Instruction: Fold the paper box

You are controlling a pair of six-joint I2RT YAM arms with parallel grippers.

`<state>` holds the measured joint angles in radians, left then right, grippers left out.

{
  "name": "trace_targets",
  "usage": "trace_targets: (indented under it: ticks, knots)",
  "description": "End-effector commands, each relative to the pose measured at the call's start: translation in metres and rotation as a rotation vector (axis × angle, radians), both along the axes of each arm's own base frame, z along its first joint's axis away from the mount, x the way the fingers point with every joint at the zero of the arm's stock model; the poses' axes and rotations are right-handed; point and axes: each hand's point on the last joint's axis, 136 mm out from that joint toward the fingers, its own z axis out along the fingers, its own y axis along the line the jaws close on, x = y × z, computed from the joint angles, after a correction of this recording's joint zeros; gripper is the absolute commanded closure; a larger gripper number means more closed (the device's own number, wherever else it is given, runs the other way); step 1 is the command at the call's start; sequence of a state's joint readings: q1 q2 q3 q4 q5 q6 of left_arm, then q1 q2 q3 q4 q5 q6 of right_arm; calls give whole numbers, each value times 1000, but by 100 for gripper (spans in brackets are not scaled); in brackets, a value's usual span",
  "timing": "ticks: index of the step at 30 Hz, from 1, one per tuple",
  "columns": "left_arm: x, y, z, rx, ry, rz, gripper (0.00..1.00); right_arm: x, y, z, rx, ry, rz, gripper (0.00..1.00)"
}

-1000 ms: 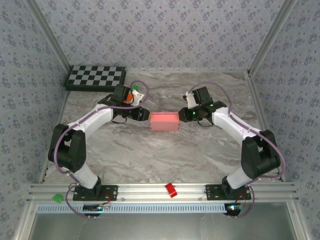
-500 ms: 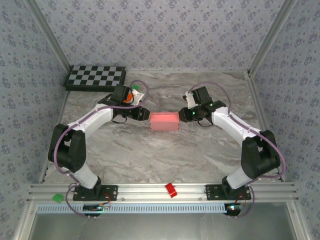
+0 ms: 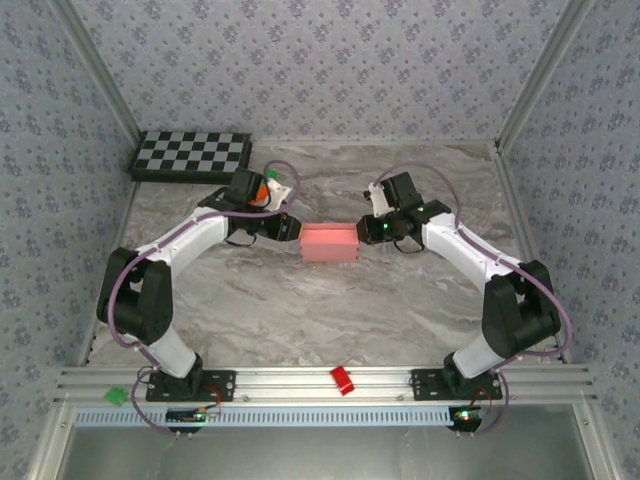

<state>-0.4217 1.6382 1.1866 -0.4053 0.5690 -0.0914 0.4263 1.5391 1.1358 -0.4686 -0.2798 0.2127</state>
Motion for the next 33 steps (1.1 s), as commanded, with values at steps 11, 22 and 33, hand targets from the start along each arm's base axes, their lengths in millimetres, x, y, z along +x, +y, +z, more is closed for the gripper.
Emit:
trace_targets:
  ticks: [11,22,33]
  knots:
    - [-4,-13,7,-28,15,-37,80,1,8,6,1,2,15,85]
    - [-3,-13,3,-18,22,-31,83,1,11,4,8,15,18,86]
    - [-3,-12,0,-11,27,-29,83,-1,13,3,27,34,24,86]
